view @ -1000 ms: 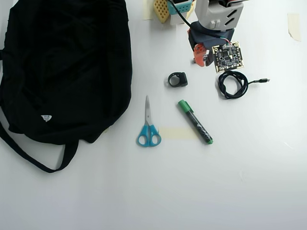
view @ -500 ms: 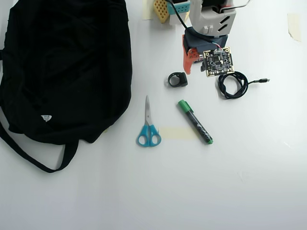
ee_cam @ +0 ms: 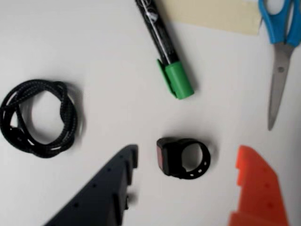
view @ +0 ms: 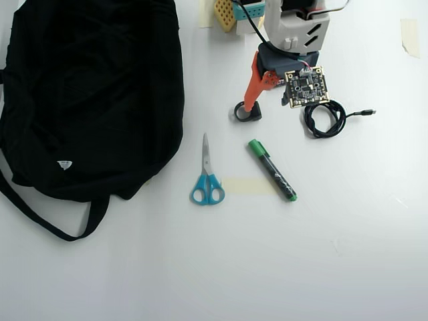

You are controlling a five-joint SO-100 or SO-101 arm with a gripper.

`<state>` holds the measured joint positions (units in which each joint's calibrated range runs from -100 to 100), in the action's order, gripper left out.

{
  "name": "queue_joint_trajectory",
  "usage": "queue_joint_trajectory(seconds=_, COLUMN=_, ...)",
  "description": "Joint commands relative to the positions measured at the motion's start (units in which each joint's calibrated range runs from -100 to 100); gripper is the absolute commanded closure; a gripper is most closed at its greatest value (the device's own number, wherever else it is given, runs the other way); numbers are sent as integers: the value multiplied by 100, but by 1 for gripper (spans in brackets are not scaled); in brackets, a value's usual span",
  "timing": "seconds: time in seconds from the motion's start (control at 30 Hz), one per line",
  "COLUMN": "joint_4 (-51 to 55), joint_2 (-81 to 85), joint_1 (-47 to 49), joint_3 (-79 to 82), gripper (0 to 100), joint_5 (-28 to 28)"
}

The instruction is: Put the green marker into the black bag

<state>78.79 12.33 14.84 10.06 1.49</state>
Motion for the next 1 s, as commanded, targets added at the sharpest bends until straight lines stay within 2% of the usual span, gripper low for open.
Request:
queue_joint_trajectory(seconds=0.0, joint_4=-24, joint_2=-121, joint_1=57, joint_3=-18, gripper=73, joint_5=-180)
queue_joint_trajectory(seconds=0.5, joint_4=-308, joint_2=-776, joint_1=-325, joint_3=-207, gripper=73, joint_5=-1470)
queue_joint_trajectory(seconds=0.8, joint_4=-454, joint_2=-776, joint_1=-474, joint_3=-171, gripper=73, joint_5=-1554)
queue_joint_trajectory(seconds=0.97, joint_4=-454, joint_2=-785, joint_1=-415, joint_3=-117, gripper=73, joint_5=-1817)
